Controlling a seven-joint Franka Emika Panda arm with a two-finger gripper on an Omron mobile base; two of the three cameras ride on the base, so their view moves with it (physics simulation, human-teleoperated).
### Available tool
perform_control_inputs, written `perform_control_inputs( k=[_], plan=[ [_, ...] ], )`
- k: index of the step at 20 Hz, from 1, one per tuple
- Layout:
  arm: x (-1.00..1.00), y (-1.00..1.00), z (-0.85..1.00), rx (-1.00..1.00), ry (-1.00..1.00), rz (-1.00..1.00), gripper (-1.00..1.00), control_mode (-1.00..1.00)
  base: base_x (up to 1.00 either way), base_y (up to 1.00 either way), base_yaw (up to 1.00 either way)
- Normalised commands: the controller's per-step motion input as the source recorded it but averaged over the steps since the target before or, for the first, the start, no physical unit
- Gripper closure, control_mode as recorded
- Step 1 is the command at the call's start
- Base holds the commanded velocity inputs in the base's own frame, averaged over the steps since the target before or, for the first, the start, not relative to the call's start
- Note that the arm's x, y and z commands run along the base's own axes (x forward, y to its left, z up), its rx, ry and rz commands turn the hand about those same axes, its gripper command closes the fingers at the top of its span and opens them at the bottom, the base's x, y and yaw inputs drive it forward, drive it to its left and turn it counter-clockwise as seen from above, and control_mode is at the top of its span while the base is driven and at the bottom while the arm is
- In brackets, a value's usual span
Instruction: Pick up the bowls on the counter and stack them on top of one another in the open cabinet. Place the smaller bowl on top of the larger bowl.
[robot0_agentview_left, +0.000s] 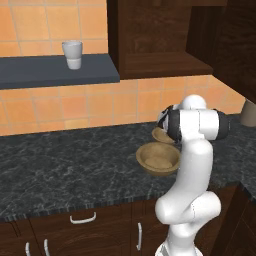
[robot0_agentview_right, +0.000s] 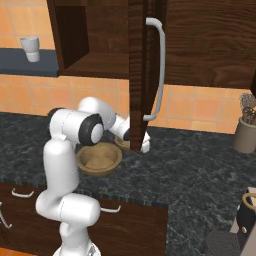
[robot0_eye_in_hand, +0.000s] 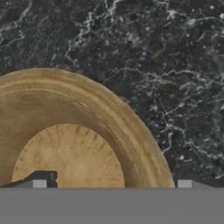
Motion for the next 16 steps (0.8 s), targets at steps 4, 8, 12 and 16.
perform_control_inputs(
  k=[4,8,12,16],
  plan=[
    [0.0,0.0,-0.36,0.0,0.06,0.0,1.0,-1.0,0.0,0.0,0.0],
    [0.0,0.0,0.0,0.0,0.0,0.0,1.0,-1.0,0.0,0.0,0.0],
    [0.0,0.0,0.04,0.0,-0.02,0.0,1.0,-1.0,0.0,0.0,0.0],
    [-0.25,0.0,0.48,0.0,-0.18,0.0,1.0,-1.0,0.0,0.0,0.0]
  ],
)
